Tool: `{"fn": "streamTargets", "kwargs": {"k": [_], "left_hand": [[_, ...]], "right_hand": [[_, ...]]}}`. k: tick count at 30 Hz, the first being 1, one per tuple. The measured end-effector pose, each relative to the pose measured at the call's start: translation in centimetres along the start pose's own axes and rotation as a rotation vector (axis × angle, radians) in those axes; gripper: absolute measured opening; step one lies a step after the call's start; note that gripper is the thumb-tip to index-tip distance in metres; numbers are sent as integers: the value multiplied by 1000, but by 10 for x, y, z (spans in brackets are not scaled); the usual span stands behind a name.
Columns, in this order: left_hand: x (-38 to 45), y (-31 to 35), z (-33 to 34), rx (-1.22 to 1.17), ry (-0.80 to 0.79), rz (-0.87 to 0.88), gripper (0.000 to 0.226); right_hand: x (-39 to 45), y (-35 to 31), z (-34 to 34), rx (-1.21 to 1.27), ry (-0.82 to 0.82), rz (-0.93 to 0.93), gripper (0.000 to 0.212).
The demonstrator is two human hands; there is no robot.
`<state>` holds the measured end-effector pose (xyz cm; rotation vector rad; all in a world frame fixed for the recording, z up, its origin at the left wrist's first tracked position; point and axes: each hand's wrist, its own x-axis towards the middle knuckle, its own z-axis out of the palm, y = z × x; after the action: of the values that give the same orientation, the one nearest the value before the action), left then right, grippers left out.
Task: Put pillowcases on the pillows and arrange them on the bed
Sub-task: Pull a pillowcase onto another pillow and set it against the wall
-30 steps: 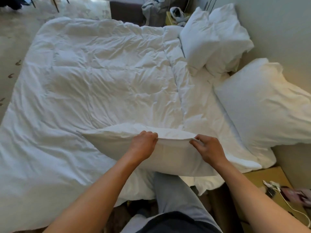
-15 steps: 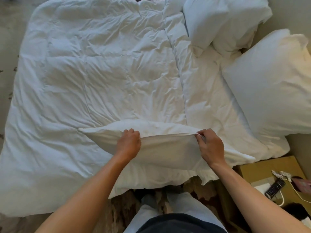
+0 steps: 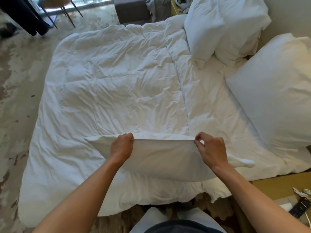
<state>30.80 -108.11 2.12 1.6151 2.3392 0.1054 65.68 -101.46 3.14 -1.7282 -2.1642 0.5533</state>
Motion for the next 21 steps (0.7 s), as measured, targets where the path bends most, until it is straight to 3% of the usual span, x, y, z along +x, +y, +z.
{"fn": "streamTargets", "kwargs": {"k": [7, 13, 16, 18, 21], "left_hand": [[5, 6, 0, -23, 23, 3, 21], [18, -18, 4, -57, -72, 126, 20], [22, -30, 11, -48, -112, 211, 18], [24, -34, 15, -50, -131, 247, 18], [26, -41, 22, -14, -164, 266, 22]], "right_hand": [[-7, -11, 4, 165, -144, 145, 10], [-20, -20, 4, -42, -106, 116, 5], [-28, -26, 5, -121, -165, 135, 29], [-32, -30, 10, -222, -190, 139, 21], [-35, -33, 18, -269, -168, 186, 26]]}}
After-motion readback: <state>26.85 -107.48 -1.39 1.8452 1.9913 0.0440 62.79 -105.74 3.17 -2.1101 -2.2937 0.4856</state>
